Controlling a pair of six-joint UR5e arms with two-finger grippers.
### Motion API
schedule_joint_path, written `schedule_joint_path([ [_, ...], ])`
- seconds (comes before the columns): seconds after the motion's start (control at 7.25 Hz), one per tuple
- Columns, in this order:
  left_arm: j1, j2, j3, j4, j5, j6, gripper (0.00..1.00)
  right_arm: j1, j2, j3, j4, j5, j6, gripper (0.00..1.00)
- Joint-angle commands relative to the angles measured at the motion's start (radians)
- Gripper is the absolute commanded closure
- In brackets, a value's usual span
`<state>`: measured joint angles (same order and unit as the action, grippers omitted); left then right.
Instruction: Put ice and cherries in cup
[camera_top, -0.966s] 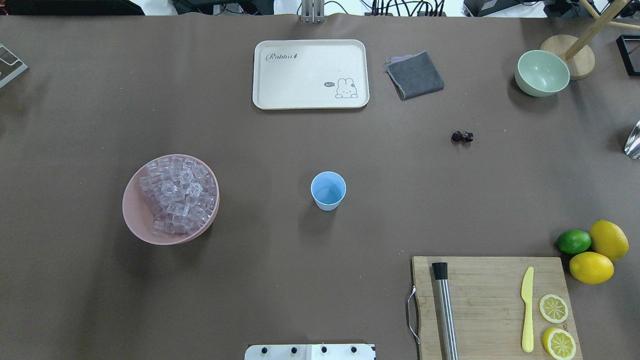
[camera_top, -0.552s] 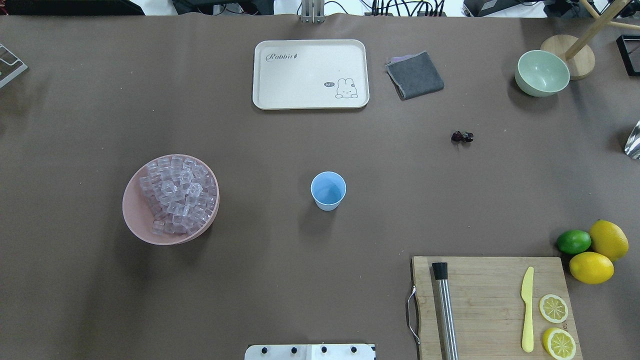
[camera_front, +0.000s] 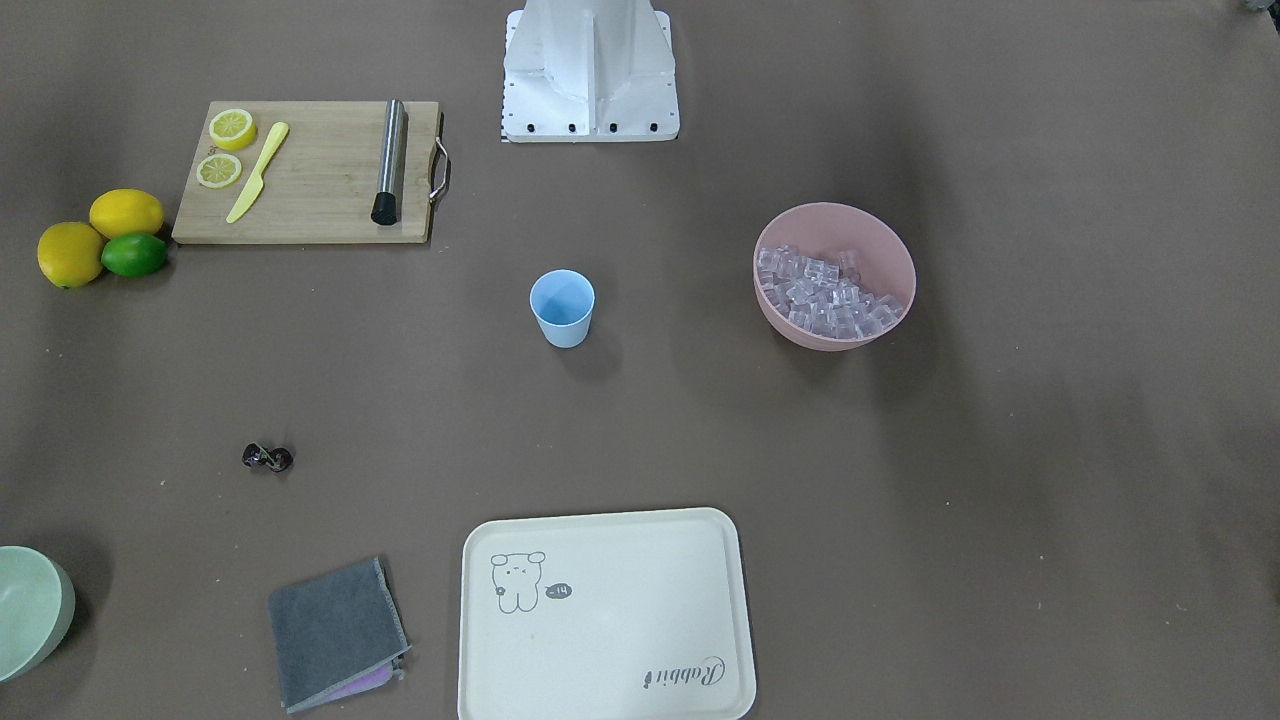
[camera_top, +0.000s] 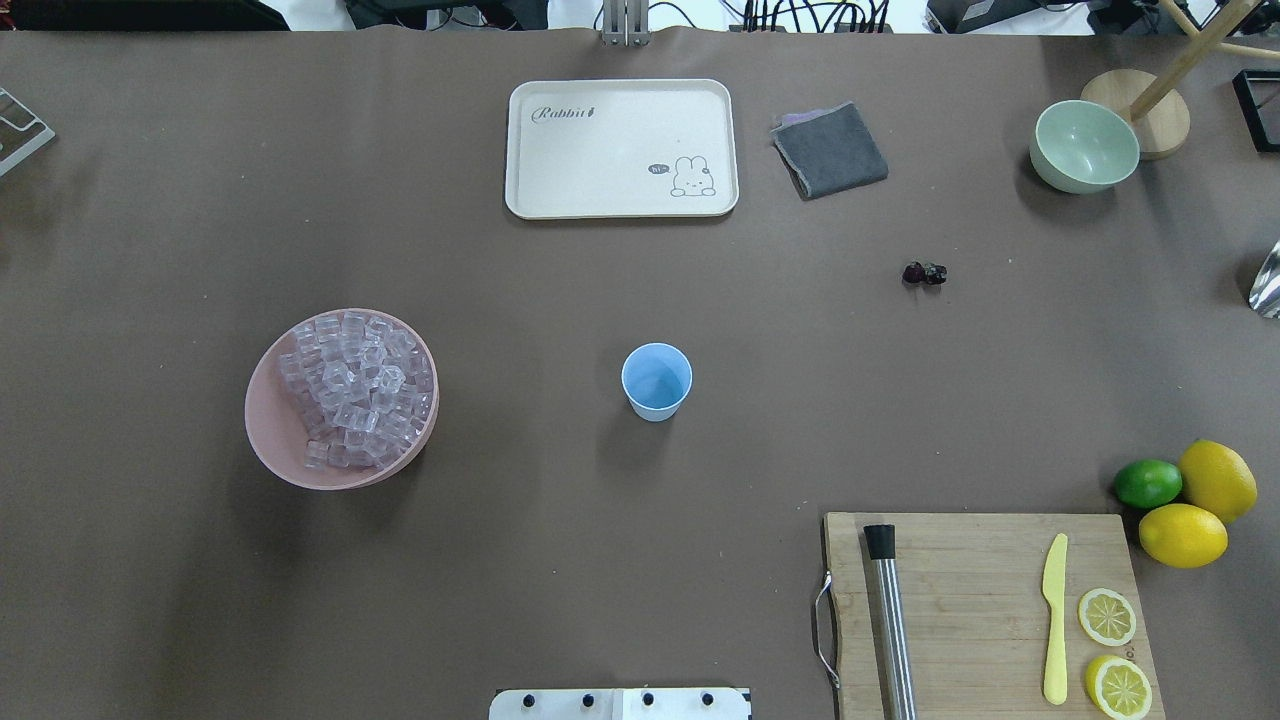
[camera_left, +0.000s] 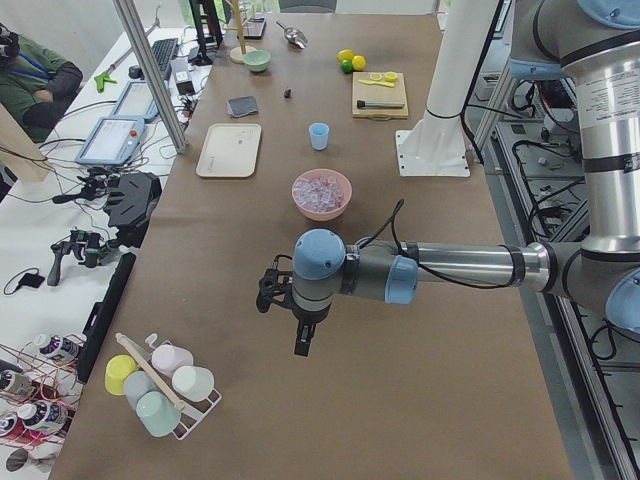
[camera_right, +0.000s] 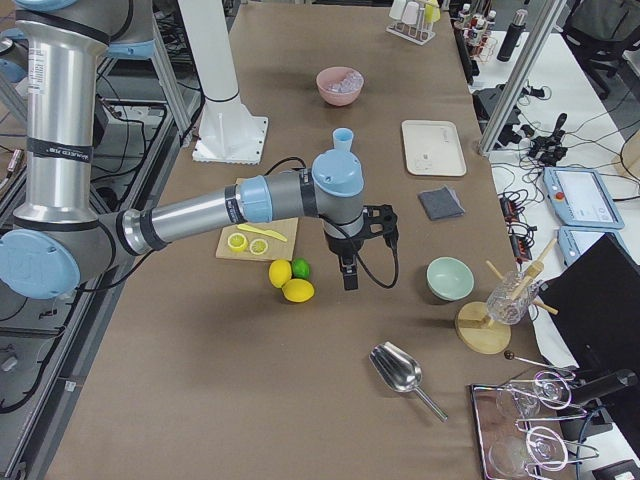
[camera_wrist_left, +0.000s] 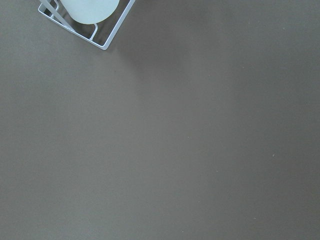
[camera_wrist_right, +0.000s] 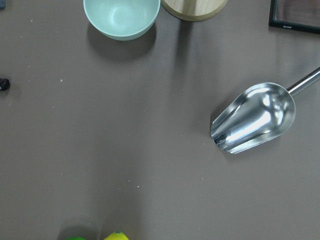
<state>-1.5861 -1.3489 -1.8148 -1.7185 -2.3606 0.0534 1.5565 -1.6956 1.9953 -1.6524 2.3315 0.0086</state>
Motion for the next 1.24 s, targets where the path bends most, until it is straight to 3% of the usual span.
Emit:
schedule_joint_path([
  [0.0,0.0,-0.001,-0.001,-0.079,-0.016,-0.001,0.02,0.013,-0.034,-0.009,0.077,0.002,-0.018,0.0],
  [0.28,-0.002,-0.006,-0.018,-0.204,-0.016,-0.003,0.02,0.013,-0.099,-0.065,0.358,0.0,0.0,0.0],
  [0.69,0.04,-0.027,-0.041,-0.41,-0.055,-0.007,0.02,-0.025,-0.09,-0.024,0.371,0.022,0.259,0.0],
  [0.83,0.099,-0.042,-0.044,-0.414,-0.171,-0.161,0.02,-0.062,-0.087,0.003,0.371,0.025,0.327,0.0],
  [0.97,0.176,-0.042,-0.108,-0.44,-0.134,-0.402,0.02,-0.09,-0.087,0.028,0.371,0.022,0.379,0.0],
  [1.1,0.293,-0.055,-0.162,-0.447,-0.036,-0.607,0.02,-0.095,-0.087,0.033,0.373,0.022,0.383,0.0],
])
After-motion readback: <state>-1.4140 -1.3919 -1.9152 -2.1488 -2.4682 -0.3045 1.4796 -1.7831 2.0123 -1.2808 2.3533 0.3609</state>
